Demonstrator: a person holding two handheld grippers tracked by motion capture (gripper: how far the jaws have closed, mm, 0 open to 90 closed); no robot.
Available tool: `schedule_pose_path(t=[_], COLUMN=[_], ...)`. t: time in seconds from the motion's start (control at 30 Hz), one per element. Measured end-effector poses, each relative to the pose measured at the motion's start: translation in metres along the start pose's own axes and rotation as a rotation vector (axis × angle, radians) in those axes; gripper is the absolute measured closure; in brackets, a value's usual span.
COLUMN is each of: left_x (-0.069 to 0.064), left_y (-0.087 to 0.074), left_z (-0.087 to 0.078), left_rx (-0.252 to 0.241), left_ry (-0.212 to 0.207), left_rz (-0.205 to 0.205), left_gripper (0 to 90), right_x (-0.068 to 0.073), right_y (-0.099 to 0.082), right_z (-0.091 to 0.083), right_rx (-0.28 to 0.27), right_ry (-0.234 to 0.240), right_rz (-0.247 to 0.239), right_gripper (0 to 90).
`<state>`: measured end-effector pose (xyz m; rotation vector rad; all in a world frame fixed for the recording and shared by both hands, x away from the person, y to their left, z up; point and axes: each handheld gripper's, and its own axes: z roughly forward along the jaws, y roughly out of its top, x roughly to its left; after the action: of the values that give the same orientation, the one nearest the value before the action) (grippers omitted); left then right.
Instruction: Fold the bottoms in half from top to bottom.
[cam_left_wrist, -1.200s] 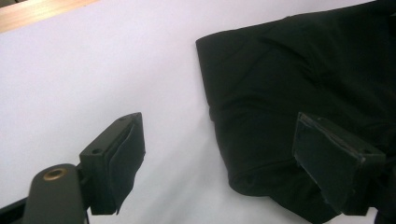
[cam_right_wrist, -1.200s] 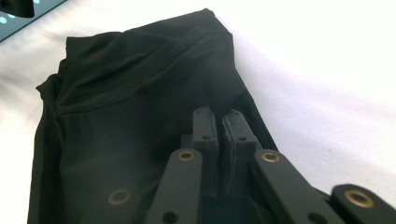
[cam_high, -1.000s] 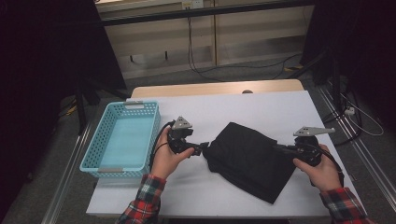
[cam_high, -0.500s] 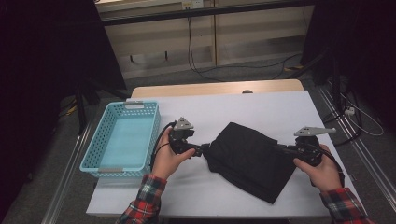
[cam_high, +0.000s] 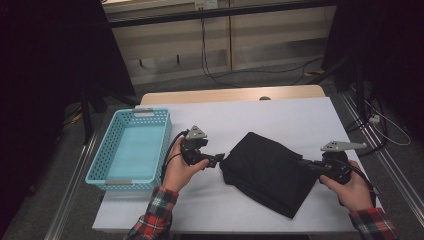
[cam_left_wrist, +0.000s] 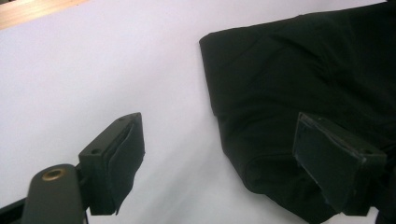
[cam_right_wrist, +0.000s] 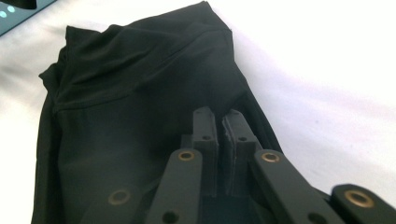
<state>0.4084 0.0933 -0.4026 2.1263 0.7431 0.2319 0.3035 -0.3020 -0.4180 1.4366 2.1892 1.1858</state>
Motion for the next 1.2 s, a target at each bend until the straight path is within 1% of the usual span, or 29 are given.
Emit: schedule_pose_path(t=[0.1, 0.13, 0.23, 0.33, 0.37, 0.5, 0.67, 0.7, 0.97, 1.0, 1.2], left_x=[0.000, 0.000, 0.000, 0.000, 0.000, 0.000, 0.001, 0.000, 0.001, 0.000, 0.000], left_y=[0.000, 0.000, -0.001, -0.001, -0.001, -0.001, -0.001, 0.000, 0.000, 0.000, 0.001], left_z=[0.000, 0.001, 0.001, 0.001, 0.001, 0.002, 0.000, 0.000, 0.000, -0.001, -0.002], left_rx=[0.004, 0.008, 0.011, 0.010, 0.010, 0.006, 0.011, 0.007, 0.000, -0.003, -0.001], left_ry=[-0.004, -0.003, -0.004, -0.004, -0.003, -0.004, -0.003, -0.003, -0.001, -0.002, -0.005], left_rz=[-0.007, 0.000, -0.007, -0.007, -0.002, -0.006, 0.003, -0.006, -0.001, -0.009, -0.007], left_gripper=[16.9, 16.9, 16.9, 16.9, 16.9, 16.9, 16.9, 17.0, 16.9, 16.9, 16.9], right_x=[0.000, 0.000, 0.001, 0.000, 0.000, 0.000, 0.000, 0.000, 0.003, 0.003, 0.004], right_y=[-0.003, -0.003, -0.005, -0.007, -0.007, -0.007, -0.007, -0.006, -0.005, -0.005, -0.004], right_z=[-0.003, -0.003, -0.006, -0.007, -0.007, -0.006, -0.007, -0.008, -0.010, -0.010, -0.011], right_rx=[0.002, -0.002, 0.000, 0.001, 0.002, 0.003, 0.002, 0.001, -0.007, -0.008, -0.014], right_ry=[0.000, 0.000, -0.002, -0.002, -0.001, -0.001, -0.003, -0.002, -0.004, -0.005, -0.004], right_rz=[0.002, 0.000, -0.001, 0.001, 0.001, -0.002, 0.000, 0.001, -0.010, -0.010, -0.012], right_gripper=[85.9, 85.9, 85.9, 85.9, 85.9, 85.9, 85.9, 85.9, 85.9, 85.9, 85.9])
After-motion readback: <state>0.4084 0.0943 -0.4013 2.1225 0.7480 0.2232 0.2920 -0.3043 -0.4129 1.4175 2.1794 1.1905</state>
